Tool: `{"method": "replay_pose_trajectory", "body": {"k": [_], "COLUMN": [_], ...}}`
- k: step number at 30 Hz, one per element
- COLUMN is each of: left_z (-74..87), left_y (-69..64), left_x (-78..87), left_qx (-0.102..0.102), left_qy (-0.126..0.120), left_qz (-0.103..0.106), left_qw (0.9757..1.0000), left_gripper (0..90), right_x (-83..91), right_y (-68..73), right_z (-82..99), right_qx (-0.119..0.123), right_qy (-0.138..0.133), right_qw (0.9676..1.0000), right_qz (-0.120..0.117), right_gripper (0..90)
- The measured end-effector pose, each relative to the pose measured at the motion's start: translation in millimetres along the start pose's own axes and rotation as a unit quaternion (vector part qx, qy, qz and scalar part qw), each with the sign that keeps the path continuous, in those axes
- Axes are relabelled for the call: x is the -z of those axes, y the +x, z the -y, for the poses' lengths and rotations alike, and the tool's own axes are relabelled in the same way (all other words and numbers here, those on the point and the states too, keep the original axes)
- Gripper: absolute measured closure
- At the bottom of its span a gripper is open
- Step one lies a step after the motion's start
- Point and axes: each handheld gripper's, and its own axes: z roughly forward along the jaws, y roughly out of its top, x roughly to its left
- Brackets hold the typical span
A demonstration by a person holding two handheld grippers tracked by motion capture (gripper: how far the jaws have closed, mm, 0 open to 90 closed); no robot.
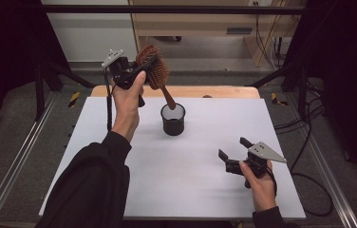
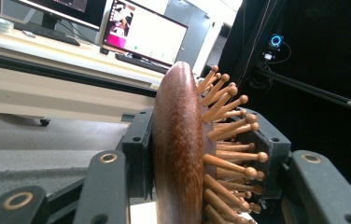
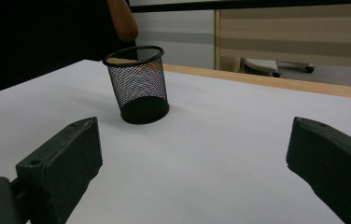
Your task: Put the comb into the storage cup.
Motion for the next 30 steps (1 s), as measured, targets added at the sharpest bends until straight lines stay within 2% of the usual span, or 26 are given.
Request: {"method": "replay_pose_trajectory", "body": {"k": [6,9,30], "left_z": [4.0,5.1,28.2], "left_y": [-2.2,-3.5,-0.3], "left_x": [-4.3,-5.4,-16.0], "left_qx": [0.000,-0.005,-0.006], "left_qy": [0.004,0.007,0.029], "left_qz": [-0.002,-0.001,-0.004], "left_qw": [1.0000,1.0000,0.9995], "left_gripper": [50.9,50.9,50.8], "right_x": [0.1,0.5,-0.5], "right_y": [0.2,-0.1,-1.3], "right_z": [0.0,0.1,0.6], "right_qx": [0.003,0.014,0.018], "right_qy": [0.000,0.003,0.007], "right_qw": [1.0000,0.9999,0.9998], "right_qz": [0.007,0.006,0.005], "right_gripper": [3.9,3.9,3.7]}}
